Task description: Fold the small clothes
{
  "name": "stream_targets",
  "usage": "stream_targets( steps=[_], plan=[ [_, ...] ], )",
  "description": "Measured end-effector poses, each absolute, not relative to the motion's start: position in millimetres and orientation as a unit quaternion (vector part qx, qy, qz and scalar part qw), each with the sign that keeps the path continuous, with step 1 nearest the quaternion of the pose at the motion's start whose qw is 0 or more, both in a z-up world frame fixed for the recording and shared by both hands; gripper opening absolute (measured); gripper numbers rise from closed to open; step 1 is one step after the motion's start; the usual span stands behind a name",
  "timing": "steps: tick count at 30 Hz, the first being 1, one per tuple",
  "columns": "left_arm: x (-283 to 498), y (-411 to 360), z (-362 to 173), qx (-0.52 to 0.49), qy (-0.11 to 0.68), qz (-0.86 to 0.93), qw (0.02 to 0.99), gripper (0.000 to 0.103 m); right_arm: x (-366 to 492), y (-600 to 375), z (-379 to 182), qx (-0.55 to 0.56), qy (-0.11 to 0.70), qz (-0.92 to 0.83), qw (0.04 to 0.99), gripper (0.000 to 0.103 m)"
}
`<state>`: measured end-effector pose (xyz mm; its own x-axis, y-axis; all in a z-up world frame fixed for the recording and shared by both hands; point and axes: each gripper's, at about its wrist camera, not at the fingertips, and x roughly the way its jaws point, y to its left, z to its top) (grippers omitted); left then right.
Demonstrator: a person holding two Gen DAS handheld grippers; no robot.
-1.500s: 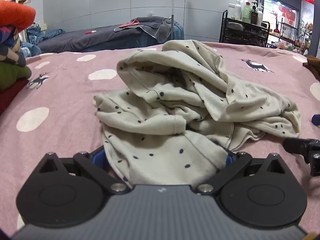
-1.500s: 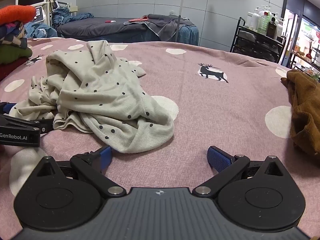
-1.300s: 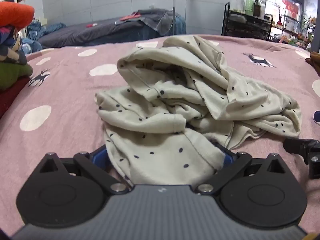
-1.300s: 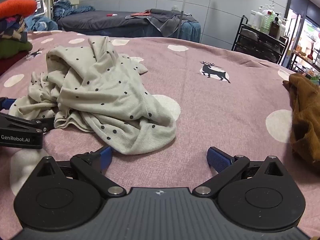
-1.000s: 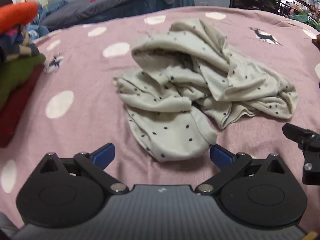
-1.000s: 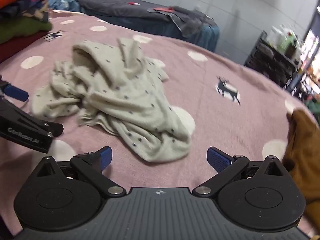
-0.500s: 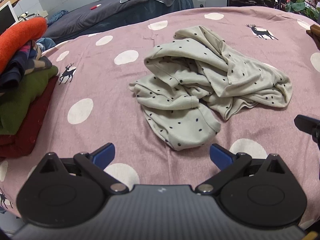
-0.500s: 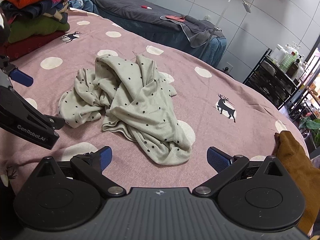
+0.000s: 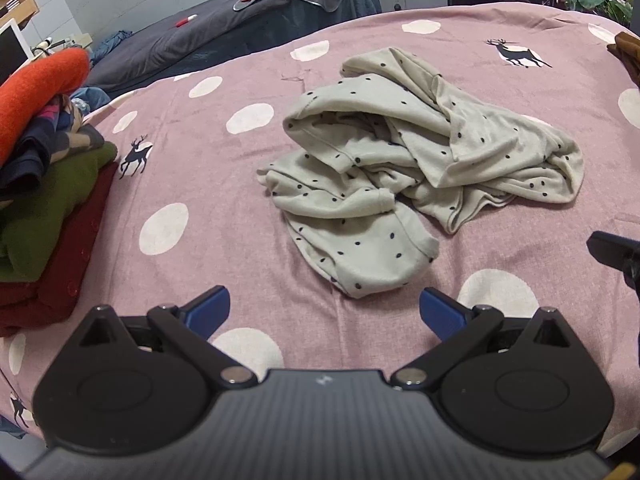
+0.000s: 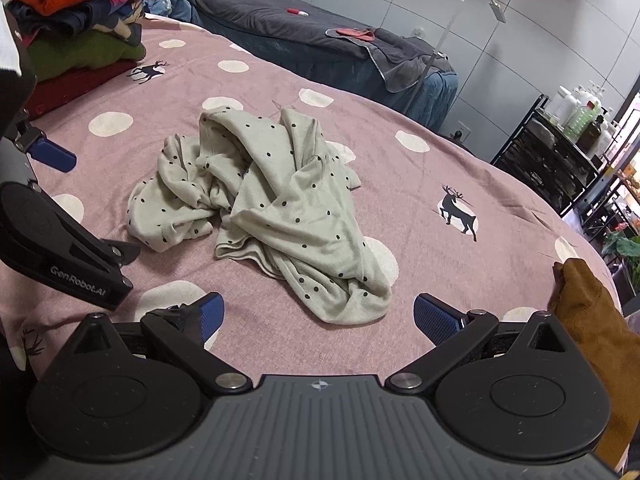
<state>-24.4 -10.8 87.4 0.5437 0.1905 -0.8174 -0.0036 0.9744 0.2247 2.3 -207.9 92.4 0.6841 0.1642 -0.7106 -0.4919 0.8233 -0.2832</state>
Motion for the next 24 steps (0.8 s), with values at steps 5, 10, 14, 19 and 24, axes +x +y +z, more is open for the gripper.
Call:
stream_targets(
  steps=[5, 10, 14, 19, 24],
  plan=[
    [-22.8, -3.5, 88.4, 0.092, 0.475, 0.064, 0.873, 0.103, 3.3, -209.6, 91.7, -0.228, 0.353, 0.184, 0.888, 0.103],
    [-22.5, -3.6, 86.8, 0.096, 0.476, 0.065, 0.872, 0.103, 4.5, -211.3, 90.0, -0.224, 0.36, 0.182, 0.887, 0.103],
    [-22.5, -4.1, 86.9, 0.098, 0.475, 0.064, 0.872, 0.103, 4.7, -211.5, 89.6, -0.224, 0.36, 0.182, 0.887, 0.103],
    [-23.0, -6.9, 87.0, 0.103, 0.475, 0.062, 0.872, 0.103, 4.4, -211.1, 89.0, -0.223, 0.361, 0.183, 0.887, 0.103],
    [-23.1, -7.4, 87.0, 0.106, 0.476, 0.062, 0.871, 0.103, 4.1, -210.6, 89.3, -0.222, 0.362, 0.183, 0.887, 0.103]
  ],
)
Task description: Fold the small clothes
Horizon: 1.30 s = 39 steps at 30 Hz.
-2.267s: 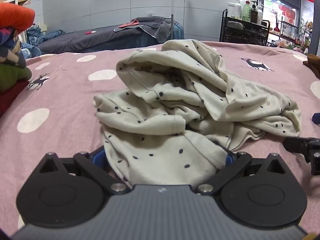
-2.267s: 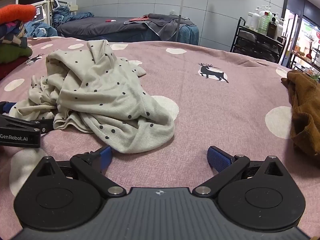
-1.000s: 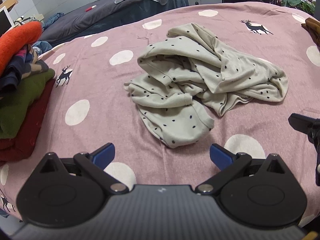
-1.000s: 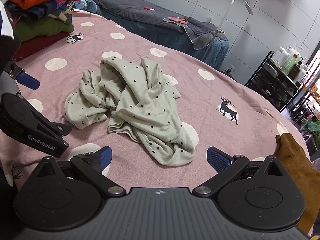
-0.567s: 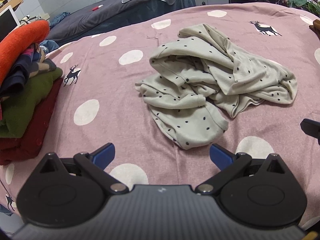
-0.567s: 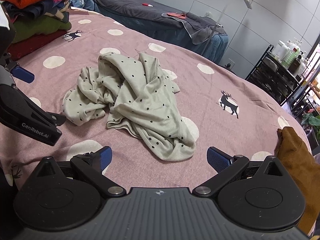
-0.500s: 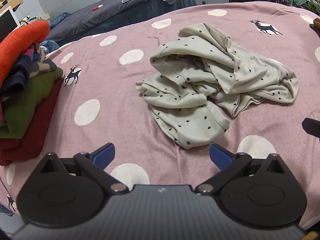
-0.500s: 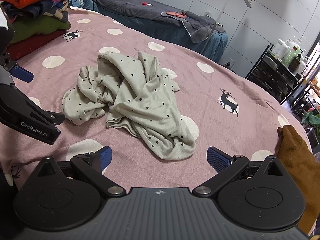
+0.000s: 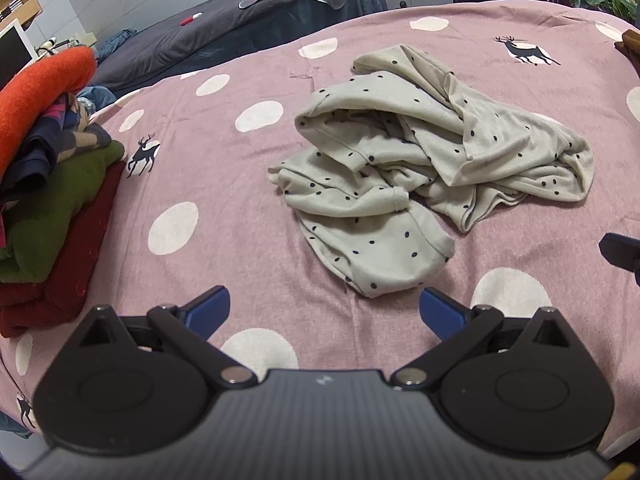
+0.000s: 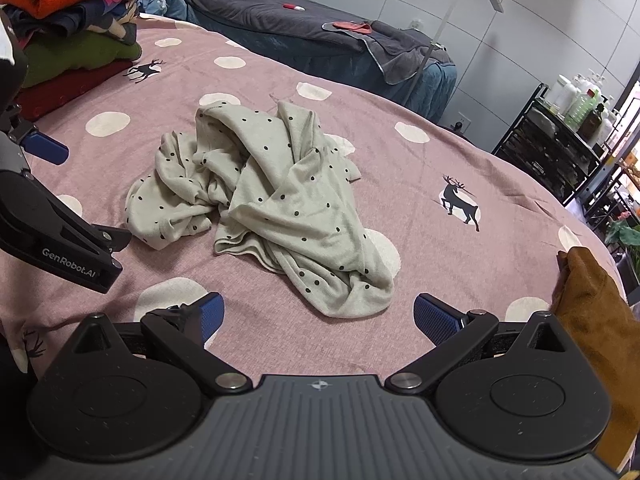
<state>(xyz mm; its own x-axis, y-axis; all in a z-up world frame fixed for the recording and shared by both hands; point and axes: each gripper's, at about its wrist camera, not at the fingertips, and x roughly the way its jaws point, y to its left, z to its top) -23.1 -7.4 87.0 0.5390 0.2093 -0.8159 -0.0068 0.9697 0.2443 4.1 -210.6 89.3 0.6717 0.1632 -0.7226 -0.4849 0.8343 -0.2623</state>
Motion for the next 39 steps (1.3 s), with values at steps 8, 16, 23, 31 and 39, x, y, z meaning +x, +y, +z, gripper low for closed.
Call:
stream_targets(
  steps=[8, 16, 23, 31, 39],
  plan=[
    [-22.7, -7.7, 85.5, 0.109, 0.477, 0.061, 0.87, 0.103, 3.7, -209.6, 89.9, -0.223, 0.364, 0.187, 0.885, 0.103],
    [-22.7, -7.5, 84.9, 0.113, 0.477, 0.063, 0.87, 0.103, 3.8, -209.7, 89.7, -0.223, 0.363, 0.187, 0.885, 0.103],
    [-22.5, -7.1, 84.8, 0.116, 0.479, 0.062, 0.868, 0.103, 4.8, -210.5, 89.0, -0.223, 0.362, 0.188, 0.885, 0.103],
    [-21.9, -8.7, 83.4, 0.121, 0.481, 0.059, 0.866, 0.103, 4.6, -209.2, 87.9, -0.224, 0.363, 0.188, 0.885, 0.103],
    [-21.5, -6.7, 81.2, 0.118, 0.484, 0.059, 0.865, 0.103, 4.7, -208.6, 85.7, -0.223, 0.366, 0.19, 0.883, 0.103]
  ],
)
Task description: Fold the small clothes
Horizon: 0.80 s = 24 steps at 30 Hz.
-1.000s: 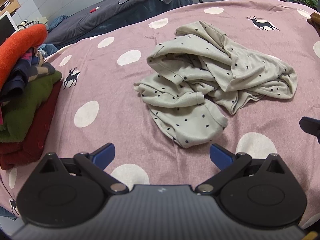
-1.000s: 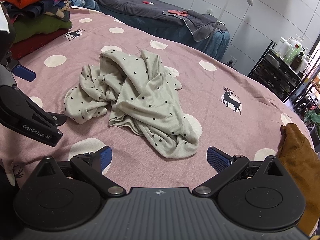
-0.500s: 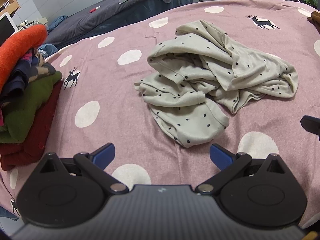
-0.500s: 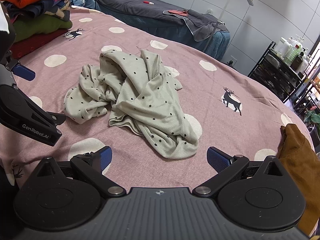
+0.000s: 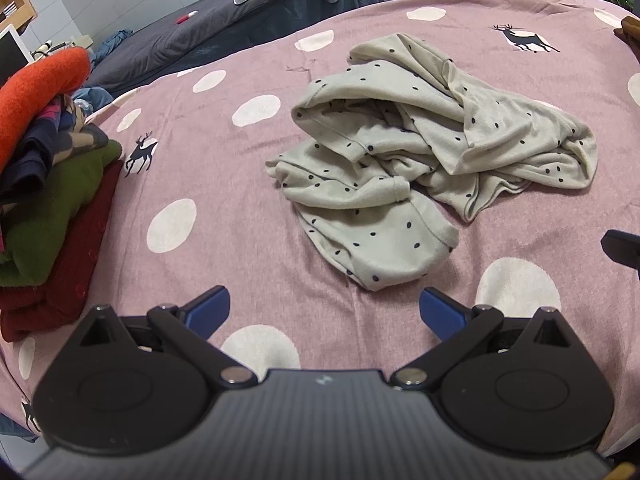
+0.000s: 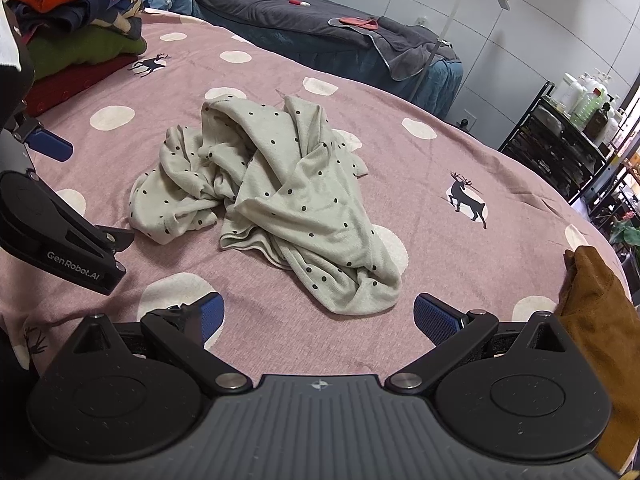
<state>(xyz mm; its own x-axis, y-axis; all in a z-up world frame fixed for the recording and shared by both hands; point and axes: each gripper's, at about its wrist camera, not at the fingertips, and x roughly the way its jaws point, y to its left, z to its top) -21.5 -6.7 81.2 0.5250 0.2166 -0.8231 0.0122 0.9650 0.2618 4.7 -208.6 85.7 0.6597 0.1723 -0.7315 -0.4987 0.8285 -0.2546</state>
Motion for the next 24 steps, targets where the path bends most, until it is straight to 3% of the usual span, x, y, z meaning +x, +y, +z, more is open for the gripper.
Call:
stream_targets(
  steps=[19, 24],
  plan=[
    [-15, 8, 71, 0.099, 0.484, 0.059, 0.867, 0.103, 12, -214, 82, -0.199, 0.353, 0.2, 0.892, 0.103],
    [-14, 31, 69, 0.043, 0.482, 0.042, 0.874, 0.103, 19, -229, 85, -0.154, 0.327, 0.209, 0.909, 0.103]
  ],
)
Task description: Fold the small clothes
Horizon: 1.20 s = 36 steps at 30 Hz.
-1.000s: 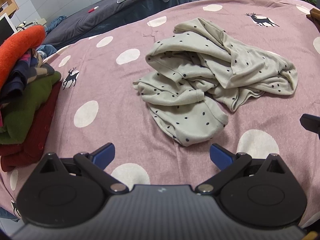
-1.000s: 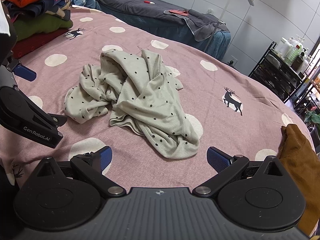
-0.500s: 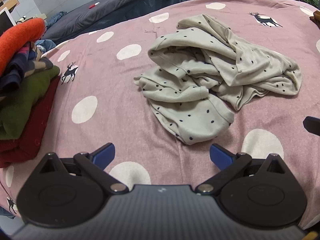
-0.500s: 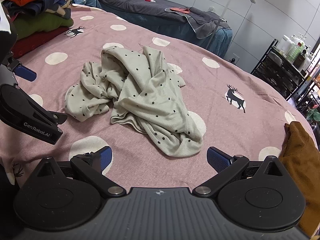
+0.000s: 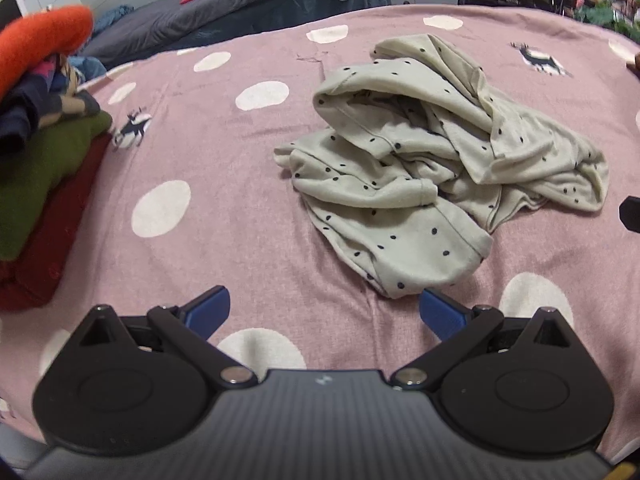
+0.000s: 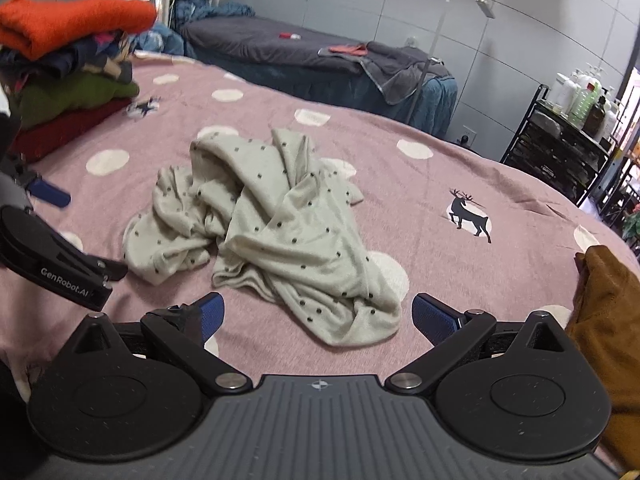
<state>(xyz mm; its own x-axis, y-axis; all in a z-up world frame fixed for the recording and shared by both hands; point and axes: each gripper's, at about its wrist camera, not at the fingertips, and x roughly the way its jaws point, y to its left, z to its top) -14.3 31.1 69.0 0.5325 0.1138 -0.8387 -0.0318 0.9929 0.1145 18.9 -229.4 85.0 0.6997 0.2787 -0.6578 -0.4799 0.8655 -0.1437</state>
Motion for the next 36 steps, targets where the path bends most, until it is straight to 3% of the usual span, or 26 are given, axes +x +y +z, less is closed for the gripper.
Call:
stream_targets(
  steps=[11, 12, 18, 19, 20, 21, 22, 23, 24, 25, 26, 27, 36],
  plan=[
    [-19, 63, 62, -0.068, 0.424, 0.005, 0.903, 0.103, 55, -228, 71, -0.042, 0.335, 0.278, 0.899, 0.103],
    [-18, 62, 60, -0.076, 0.42, 0.001, 0.904, 0.103, 62, -221, 67, -0.045, 0.341, 0.281, 0.896, 0.092],
    [-11, 32, 44, -0.07, 0.428, -0.052, 0.899, 0.103, 85, -181, 42, -0.073, 0.36, 0.27, 0.89, 0.09],
    [-8, 25, 41, -0.057, 0.43, -0.055, 0.899, 0.103, 86, -177, 38, -0.08, 0.364, 0.267, 0.889, 0.086],
    [-4, 18, 38, -0.043, 0.43, -0.054, 0.9, 0.1, 86, -175, 35, -0.087, 0.364, 0.263, 0.889, 0.077],
    [0, 13, 36, -0.032, 0.429, -0.054, 0.901, 0.097, 84, -174, 34, -0.094, 0.357, 0.257, 0.893, 0.052],
    [2, 9, 35, -0.028, 0.423, -0.056, 0.904, 0.086, 82, -175, 33, -0.1, 0.35, 0.251, 0.897, 0.04],
    [4, 7, 35, -0.029, 0.414, -0.061, 0.908, 0.072, 81, -179, 34, -0.099, 0.344, 0.251, 0.899, 0.035],
    [5, 6, 36, -0.03, 0.405, -0.059, 0.912, 0.068, 80, -184, 37, -0.088, 0.34, 0.251, 0.902, 0.022],
    [5, 6, 37, -0.031, 0.398, -0.055, 0.915, 0.053, 78, -191, 41, -0.077, 0.334, 0.249, 0.906, 0.012],
    [7, 7, 37, -0.034, 0.396, -0.058, 0.916, 0.026, 76, -198, 46, -0.071, 0.326, 0.24, 0.912, 0.01],
    [10, 10, 36, -0.041, 0.402, -0.065, 0.912, 0.019, 73, -204, 52, -0.071, 0.312, 0.229, 0.92, 0.009],
    [4, 57, 58, -0.066, 0.377, -0.012, 0.924, 0.012, 41, -290, 129, -0.082, 0.168, 0.116, 0.976, 0.005]
  ],
)
